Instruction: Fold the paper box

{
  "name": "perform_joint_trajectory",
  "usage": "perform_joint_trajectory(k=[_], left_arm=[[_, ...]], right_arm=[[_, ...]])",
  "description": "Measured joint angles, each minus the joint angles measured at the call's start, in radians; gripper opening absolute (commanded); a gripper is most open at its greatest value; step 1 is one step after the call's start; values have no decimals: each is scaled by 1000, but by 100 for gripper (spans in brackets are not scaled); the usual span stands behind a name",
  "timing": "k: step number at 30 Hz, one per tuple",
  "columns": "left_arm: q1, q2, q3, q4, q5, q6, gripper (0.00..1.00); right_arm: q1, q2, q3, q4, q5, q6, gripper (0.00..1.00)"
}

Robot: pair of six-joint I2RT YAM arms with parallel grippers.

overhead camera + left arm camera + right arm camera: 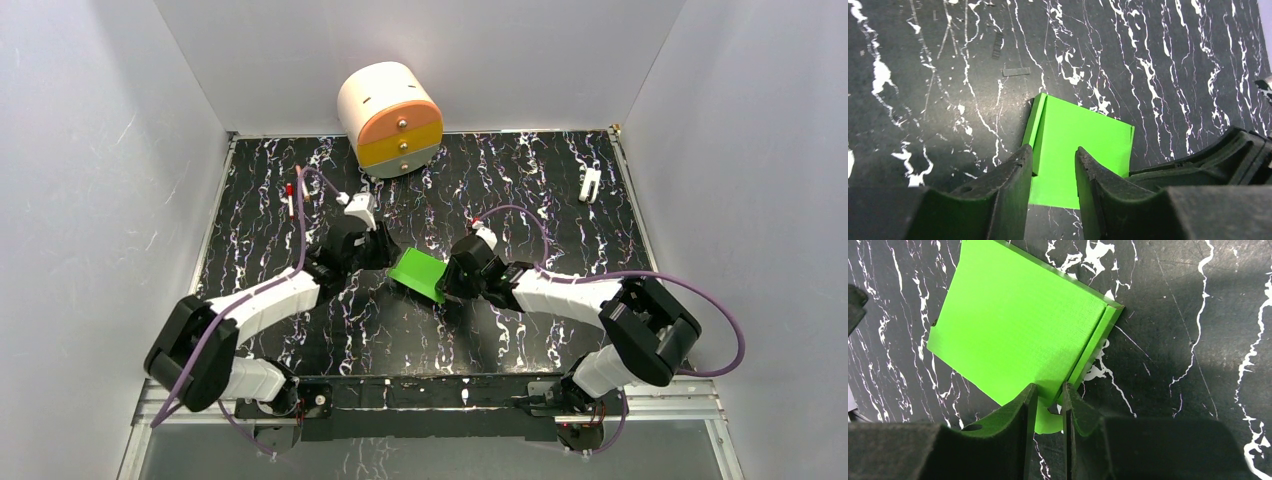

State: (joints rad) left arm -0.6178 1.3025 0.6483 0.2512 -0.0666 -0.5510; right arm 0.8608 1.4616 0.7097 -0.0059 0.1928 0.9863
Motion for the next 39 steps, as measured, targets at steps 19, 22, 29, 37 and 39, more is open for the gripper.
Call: perform_joint_trajectory(k=[19,22,29,37,39], left_arm=[[34,222,80,-50,170,23,18],[35,224,78,-50,169,23,18],[40,224,63,-46,142,27,19],[33,212,53,-49,66,38,24],[22,210,53,-53,42,39,30]], right_arm=[[0,24,26,-11,6,-48,28],[0,31,34,-18,7,-61,27],[0,72,73,-22,24,-106,27],[0,132,137,-23,50,-187,27],[0,137,145,-27,53,-209,27]])
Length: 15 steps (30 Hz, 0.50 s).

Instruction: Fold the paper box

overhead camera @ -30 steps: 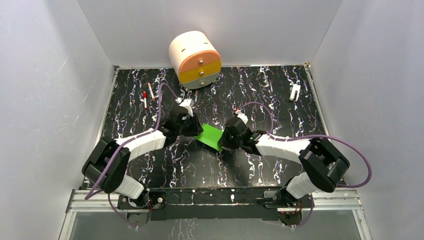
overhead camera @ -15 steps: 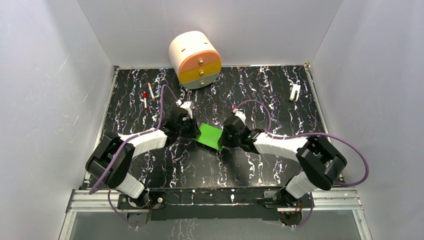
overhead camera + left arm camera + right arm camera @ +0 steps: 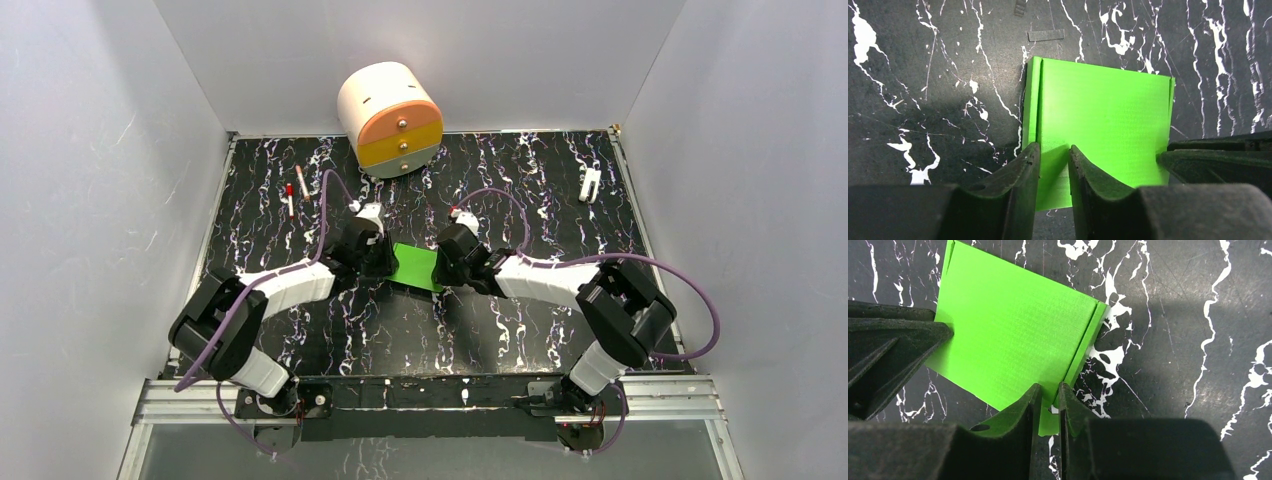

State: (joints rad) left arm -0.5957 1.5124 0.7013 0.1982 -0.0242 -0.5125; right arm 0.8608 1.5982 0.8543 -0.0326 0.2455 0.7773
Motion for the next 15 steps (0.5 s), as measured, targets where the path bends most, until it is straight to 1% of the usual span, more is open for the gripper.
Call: perform_joint_trajectory(k=[2,5,7,10,15], left_arm=[[-17,-5,0,-5,-28,2,32],[-44,-27,-8,-26,-68,-1,41],[-55,-52,-25,-36,-83,-5,45],[-51,-80,-51,-60,-90,-12,46],[-5,-78,-65,-72,-47,-24,47]], right_arm=[[2,1,2,-2,4,-23,27],[5,1,3,0,8,-64,27],[6,1,4,0,9,-89,27],[5,4,6,-15,17,-131,27],[5,8,9,-19,16,-170,27]])
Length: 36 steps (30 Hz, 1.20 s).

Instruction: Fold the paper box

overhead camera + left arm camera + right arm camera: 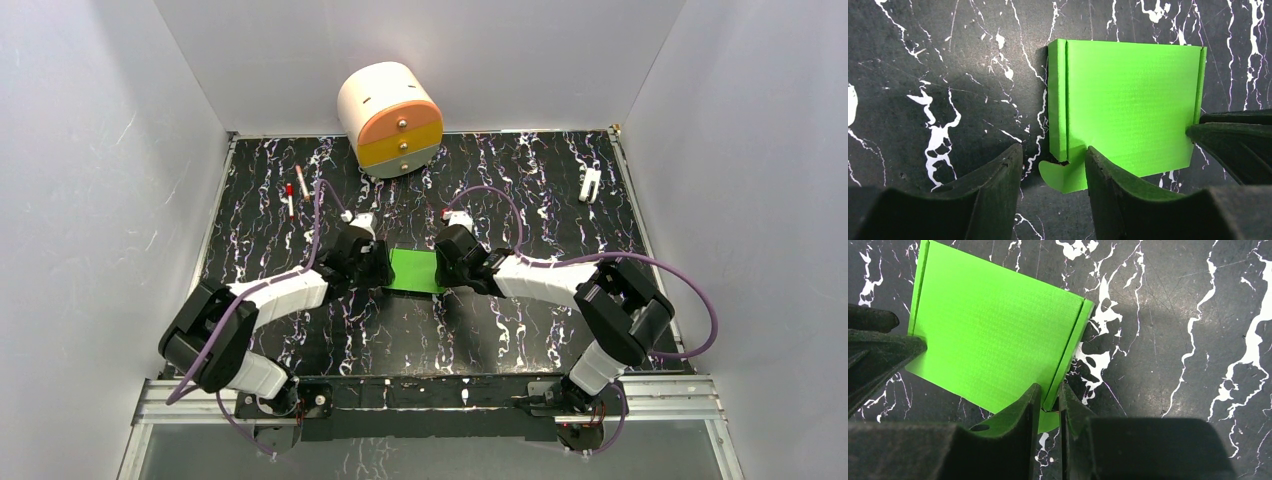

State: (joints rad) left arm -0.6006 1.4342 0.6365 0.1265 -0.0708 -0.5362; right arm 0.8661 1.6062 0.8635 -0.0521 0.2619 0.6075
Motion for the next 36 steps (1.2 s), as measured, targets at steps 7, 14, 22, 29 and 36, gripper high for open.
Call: perform_joint_trajectory(k=[7,14,22,29,36], left_arm=[[31,37,12,28,80,-4,35],[36,90,42,82,124,-3,26],[36,97,42,95,136,0,24],[37,102,42,105,142,3,23],[37,90,17,131,147,3,22]], right_arm=[[0,1,6,-3,0,-46,28],[-10,-14,6,-29,4,-66,33],[-70,-103,-51,-43,-27,-58,34],[-80,-94,-72,-8,-82,-39,41],[-80,-113,-108,49,-158,-151,62]])
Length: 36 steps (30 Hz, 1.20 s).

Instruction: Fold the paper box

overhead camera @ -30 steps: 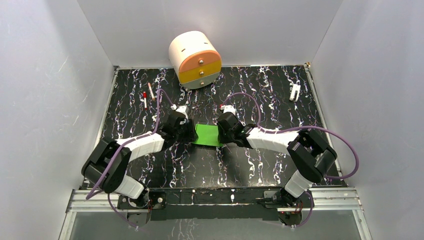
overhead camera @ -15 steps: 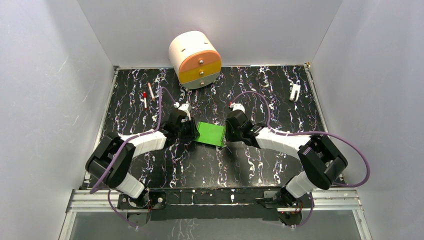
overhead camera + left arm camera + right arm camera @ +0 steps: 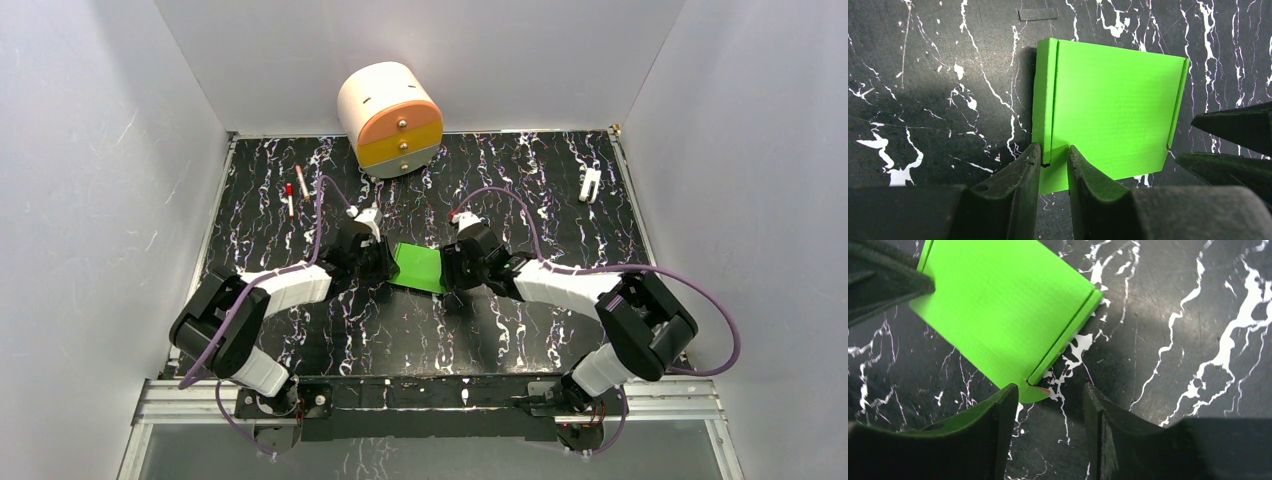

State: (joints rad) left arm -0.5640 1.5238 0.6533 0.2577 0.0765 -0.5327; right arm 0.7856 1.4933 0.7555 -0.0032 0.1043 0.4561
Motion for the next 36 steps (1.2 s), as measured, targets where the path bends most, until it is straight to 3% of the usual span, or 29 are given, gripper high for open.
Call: perform_joint_trajectory(k=[14,19,28,36], left_arm=[[2,4,15,-21,11,16,23],[5,41,57,-35,23,21,23],[5,85,103,-45,47,35,23],[8,98,109,-33,61,42,23]], right_arm=[[26,-30,3,61,-198,-631,73],[26,43,67,93,-236,-796,73],[26,150,89,167,-272,-915,72],[26,208,87,243,-230,-945,60]])
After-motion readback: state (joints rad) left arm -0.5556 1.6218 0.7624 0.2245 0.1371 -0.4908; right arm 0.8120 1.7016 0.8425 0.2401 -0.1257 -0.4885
